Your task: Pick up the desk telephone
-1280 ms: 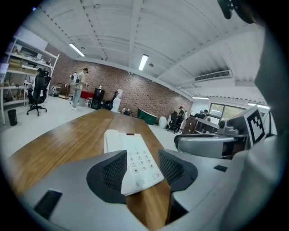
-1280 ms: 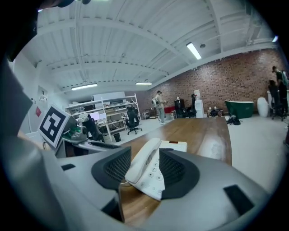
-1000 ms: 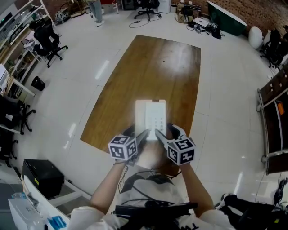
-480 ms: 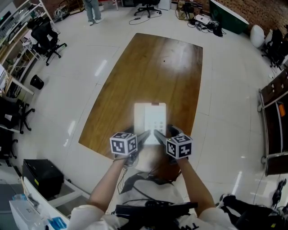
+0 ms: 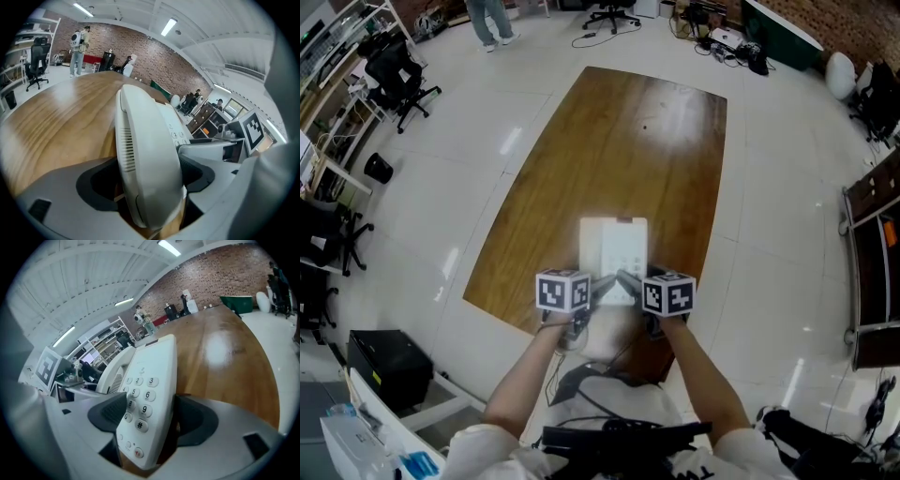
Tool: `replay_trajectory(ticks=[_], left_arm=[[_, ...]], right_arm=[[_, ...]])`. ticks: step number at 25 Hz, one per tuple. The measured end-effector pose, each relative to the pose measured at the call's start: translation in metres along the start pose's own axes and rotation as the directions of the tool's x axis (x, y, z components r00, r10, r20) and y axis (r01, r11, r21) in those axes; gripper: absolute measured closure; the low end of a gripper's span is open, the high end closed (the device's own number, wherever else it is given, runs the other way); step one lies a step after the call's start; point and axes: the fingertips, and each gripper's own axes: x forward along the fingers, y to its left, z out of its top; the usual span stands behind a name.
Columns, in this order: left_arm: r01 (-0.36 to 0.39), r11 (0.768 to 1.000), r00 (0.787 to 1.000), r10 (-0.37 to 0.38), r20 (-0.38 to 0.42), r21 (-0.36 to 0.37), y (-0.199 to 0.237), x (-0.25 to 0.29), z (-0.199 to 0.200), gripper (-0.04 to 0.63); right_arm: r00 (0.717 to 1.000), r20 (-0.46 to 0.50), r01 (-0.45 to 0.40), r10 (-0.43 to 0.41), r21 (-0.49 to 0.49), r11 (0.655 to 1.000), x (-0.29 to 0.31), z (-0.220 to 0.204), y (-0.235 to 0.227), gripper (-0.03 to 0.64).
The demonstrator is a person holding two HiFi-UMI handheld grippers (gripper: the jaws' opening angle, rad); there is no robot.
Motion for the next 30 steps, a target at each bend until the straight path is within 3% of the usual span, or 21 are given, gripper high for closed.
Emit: replay_trajectory(ticks=[18, 30], left_arm=[[-0.023, 0.996, 0.997, 0.029, 0.078, -0.082, -0.002, -0.015, -0.001, 0.239], [-0.043, 0.999, 0.973, 0.039, 0.228, 0.013, -0.024, -0.063, 0.031, 0.239]], right_arm=[[0.998, 0.064, 0.011, -0.007, -0.057, 0.998, -0.011, 0.000, 0.006, 0.302], [0.978, 0.207, 0.016, 0.019, -0.166, 0.986, -0.048, 0.032, 0.044, 0.301]])
